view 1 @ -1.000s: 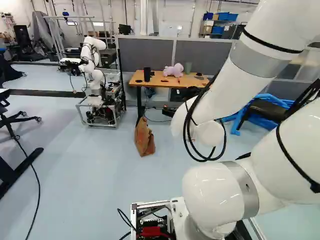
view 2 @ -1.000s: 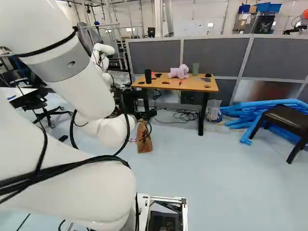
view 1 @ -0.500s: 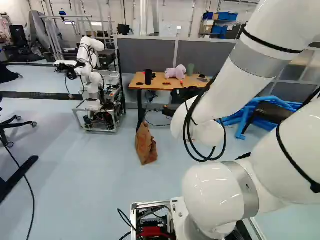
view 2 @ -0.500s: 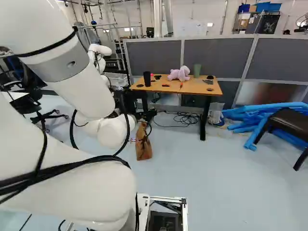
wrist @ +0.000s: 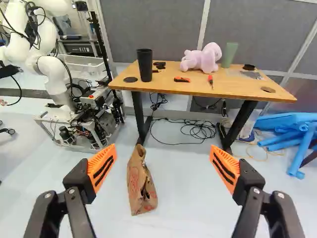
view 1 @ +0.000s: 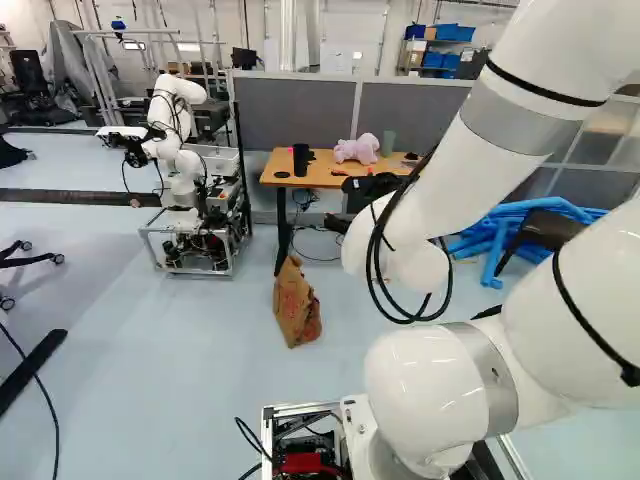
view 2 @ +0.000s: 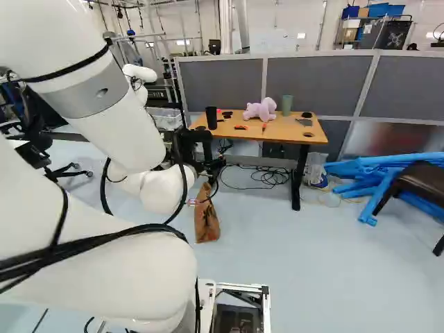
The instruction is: Pick up the bag on the ground and place it on the table
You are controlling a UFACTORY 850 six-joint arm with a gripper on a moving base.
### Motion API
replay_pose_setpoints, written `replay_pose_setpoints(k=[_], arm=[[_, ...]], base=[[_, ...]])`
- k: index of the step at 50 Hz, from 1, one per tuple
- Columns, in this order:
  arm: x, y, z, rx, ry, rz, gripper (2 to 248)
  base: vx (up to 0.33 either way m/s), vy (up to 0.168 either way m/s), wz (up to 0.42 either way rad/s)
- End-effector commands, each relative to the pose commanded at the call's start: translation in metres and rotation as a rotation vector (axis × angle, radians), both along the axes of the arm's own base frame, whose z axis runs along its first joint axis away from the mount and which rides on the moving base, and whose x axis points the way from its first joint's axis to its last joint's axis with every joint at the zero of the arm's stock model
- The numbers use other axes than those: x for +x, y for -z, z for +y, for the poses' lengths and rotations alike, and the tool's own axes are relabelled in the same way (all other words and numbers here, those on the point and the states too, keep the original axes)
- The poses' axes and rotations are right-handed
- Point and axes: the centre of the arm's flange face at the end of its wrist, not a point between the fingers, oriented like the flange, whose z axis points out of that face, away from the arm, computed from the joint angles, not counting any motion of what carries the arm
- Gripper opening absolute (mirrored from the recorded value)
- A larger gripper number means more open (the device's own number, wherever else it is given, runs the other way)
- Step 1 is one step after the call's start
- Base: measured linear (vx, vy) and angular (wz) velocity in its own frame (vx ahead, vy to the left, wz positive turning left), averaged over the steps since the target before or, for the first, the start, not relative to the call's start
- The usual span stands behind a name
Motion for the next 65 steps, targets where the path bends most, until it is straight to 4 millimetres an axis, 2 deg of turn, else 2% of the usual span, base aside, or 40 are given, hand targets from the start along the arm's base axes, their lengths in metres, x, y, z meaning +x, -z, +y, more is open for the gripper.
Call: replay_pose_setpoints(k=[31, 51, 65], arm=[[0.000, 0.000, 0.000, 0.000, 0.000, 0.000, 247], [0.014, -0.002, 0.002, 0.000, -0.006, 0.006, 247], [0.040, -0.004, 0.005, 0.000, -0.016, 0.017, 247]], base=[[0.154, 0.063, -0.018], [0.018, 0.009, -0.001], [0.000, 0.000, 0.000]])
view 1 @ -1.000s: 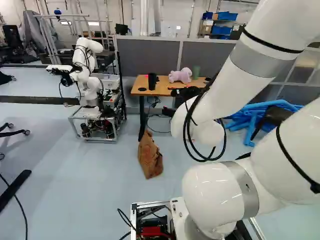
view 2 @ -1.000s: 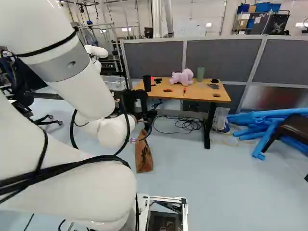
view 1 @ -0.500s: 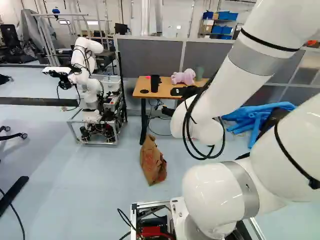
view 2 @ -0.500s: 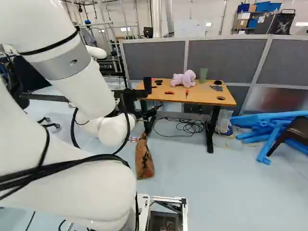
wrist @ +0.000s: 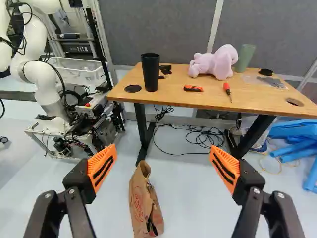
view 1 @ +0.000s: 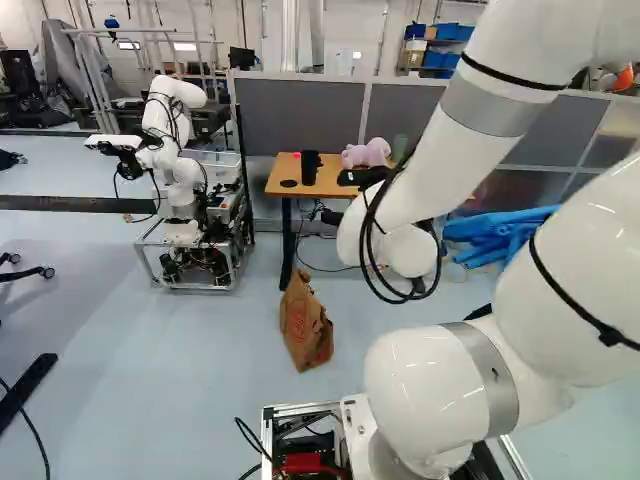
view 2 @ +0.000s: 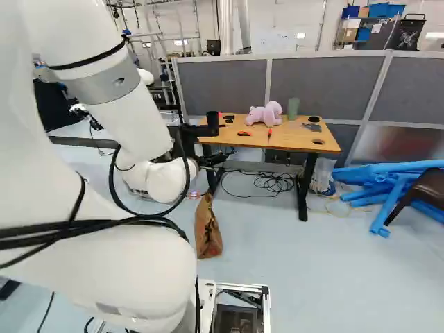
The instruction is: Pick up the bag on the ground and place it on the table
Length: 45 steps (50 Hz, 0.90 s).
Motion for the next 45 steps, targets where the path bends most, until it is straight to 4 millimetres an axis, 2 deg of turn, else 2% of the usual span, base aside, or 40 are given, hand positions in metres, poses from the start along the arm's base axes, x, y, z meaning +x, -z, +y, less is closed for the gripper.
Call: replay_pose_setpoints(k=[20, 45], arm=[[0.041, 0.000, 0.009, -0.001, -0.023, 0.041, 247], [0.087, 0.011, 0.026, -0.008, -0.061, 0.171, 247]], base=[[0.000, 0.000, 0.000], [0.000, 0.000, 0.000]])
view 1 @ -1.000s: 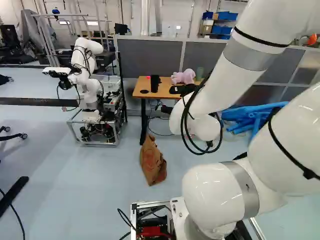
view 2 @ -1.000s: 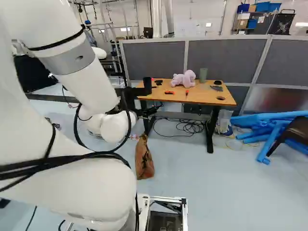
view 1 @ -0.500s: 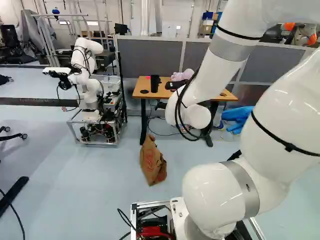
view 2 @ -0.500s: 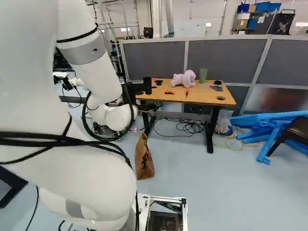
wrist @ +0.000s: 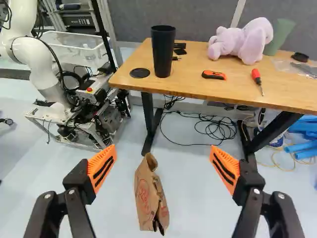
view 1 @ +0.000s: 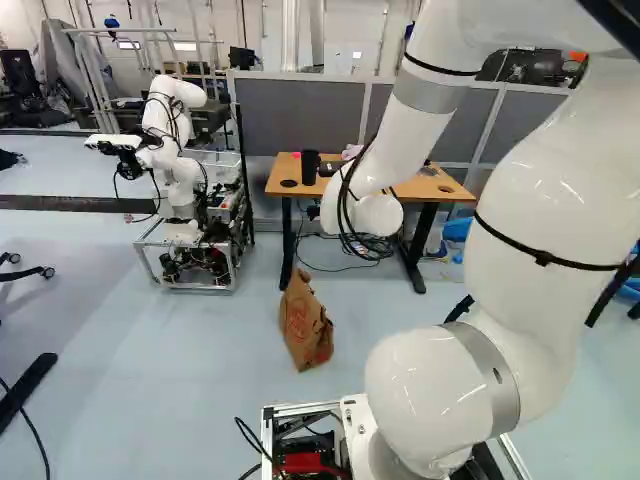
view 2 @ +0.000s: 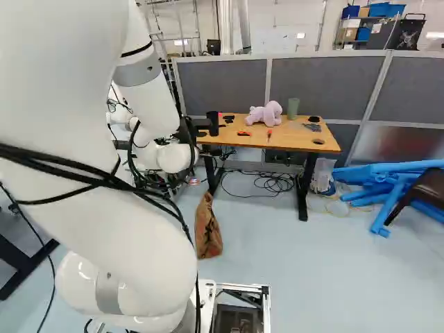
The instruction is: Pick up the bag on the ground and place it on the table
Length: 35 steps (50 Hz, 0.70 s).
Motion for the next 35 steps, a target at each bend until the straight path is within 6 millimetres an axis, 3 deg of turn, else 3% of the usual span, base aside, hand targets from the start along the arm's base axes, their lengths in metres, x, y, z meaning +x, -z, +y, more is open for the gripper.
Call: replay_pose_setpoints(k=[19, 35], arm=[[0.031, 0.009, 0.017, -0.009, -0.035, 0.099, 247], [0.061, 0.030, 0.033, -0.020, -0.062, 0.186, 247]], base=[[0.000, 0.000, 0.000], [0.000, 0.000, 0.000]])
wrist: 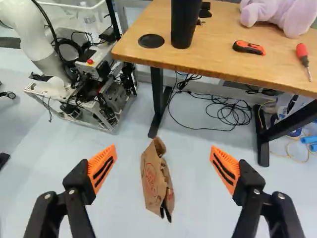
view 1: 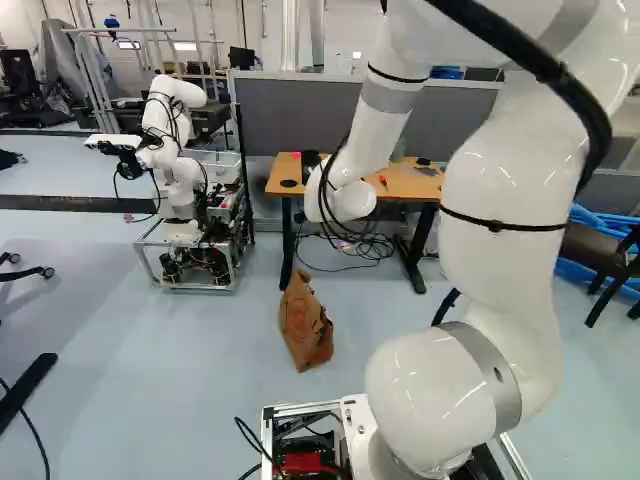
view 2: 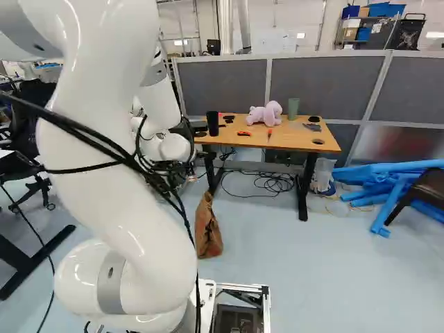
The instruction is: Pick up the bag on the ground and place it on the table
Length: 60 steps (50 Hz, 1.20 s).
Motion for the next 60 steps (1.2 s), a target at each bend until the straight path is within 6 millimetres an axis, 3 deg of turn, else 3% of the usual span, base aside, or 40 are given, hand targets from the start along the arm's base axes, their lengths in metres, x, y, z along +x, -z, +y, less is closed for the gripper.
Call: replay_pose_setpoints(k=[23, 60], arm=[[0.031, 0.034, 0.013, -0.014, -0.017, 0.097, 247], [0.051, 0.085, 0.015, -0.032, -0.015, 0.214, 247]], base=[[0.000, 0.000, 0.000], [0.000, 0.000, 0.000]])
